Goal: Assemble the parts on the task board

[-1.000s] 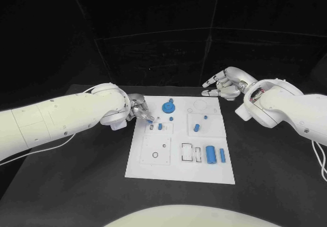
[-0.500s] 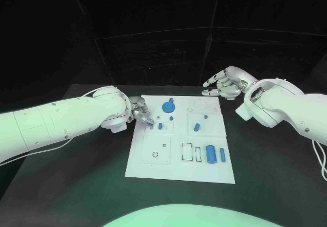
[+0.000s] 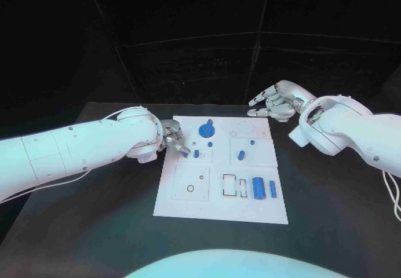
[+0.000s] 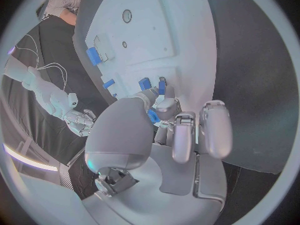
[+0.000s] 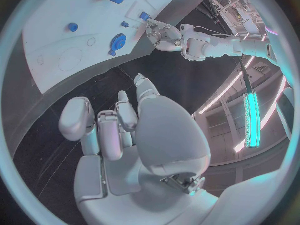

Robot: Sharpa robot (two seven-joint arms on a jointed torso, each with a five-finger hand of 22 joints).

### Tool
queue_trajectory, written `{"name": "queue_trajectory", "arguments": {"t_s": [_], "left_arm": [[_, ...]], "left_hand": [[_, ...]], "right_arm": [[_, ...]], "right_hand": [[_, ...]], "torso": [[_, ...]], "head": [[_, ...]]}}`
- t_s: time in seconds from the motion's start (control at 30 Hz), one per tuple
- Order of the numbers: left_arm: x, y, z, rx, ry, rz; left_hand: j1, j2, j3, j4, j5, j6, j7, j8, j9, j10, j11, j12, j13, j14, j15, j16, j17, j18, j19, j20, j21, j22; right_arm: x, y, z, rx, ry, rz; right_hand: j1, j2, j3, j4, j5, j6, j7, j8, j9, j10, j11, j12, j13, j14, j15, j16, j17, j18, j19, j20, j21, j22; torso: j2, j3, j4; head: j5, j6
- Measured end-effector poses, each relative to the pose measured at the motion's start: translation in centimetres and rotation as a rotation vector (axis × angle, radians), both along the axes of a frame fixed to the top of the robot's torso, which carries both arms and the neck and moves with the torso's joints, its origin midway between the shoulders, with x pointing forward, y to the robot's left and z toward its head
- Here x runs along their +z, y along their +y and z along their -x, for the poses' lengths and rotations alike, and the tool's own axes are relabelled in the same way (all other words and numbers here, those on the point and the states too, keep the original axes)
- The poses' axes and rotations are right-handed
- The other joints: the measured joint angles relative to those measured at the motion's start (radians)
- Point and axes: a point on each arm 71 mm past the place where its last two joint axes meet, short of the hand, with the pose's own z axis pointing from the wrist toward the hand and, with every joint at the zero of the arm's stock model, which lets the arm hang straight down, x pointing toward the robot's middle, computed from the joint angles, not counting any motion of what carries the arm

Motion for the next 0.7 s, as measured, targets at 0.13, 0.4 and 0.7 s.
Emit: {"name": "queue_trajectory", "arguments": {"t_s": [0.13,0.4,0.7], "left_arm": [[0.00,-0.02,0.00,-0.001,0.000,-0.001],[-0.06,0.08,-0.06,-0.004,0.005,-0.005],[-0.10,0.03,-0.04,-0.015,0.017,-0.012]], "left_hand": [[0.000,0.000,0.000,0.000,0.000,0.000,0.000,0.000,0.001,0.000,0.000,0.000,0.000,0.000,0.000,0.000,0.000,0.000,0.000,0.000,0.000,0.000],[0.000,0.000,0.001,-0.001,-0.003,-0.002,0.002,-0.001,0.001,0.000,0.000,0.000,0.000,0.000,0.000,0.000,0.000,0.000,0.000,0.000,0.000,0.000],[0.000,0.000,0.001,-0.001,-0.003,-0.002,0.002,-0.001,0.001,0.000,0.000,0.000,-0.002,0.000,0.000,0.000,0.000,0.000,0.000,0.000,0.000,0.000]], "right_arm": [[0.00,0.00,-0.01,0.000,0.000,0.000],[-0.01,0.02,-0.03,0.000,0.000,0.000],[-0.02,0.00,-0.04,0.000,0.001,0.001]], "right_hand": [[0.000,0.000,0.000,0.000,0.000,0.000,0.000,0.000,0.000,0.000,0.000,0.000,0.000,0.000,0.000,0.000,0.000,0.000,0.000,0.000,0.000,0.000],[0.000,0.000,0.000,0.000,0.000,0.000,0.000,0.000,0.000,0.000,0.000,0.000,0.000,0.000,0.000,0.000,0.000,0.000,0.000,0.000,0.000,0.000],[0.000,0.000,0.000,0.000,0.000,0.000,0.000,0.000,0.000,0.000,0.000,0.000,0.000,0.000,0.000,0.000,0.000,0.000,0.000,0.000,0.000,0.000]], "torso": [[0.000,0.0001,0.0003],[0.000,0.0001,0.0012],[0.000,0.0001,0.0011]], "head": [[-0.001,-0.001],[-0.002,-0.003],[-0.003,-0.005]]}}
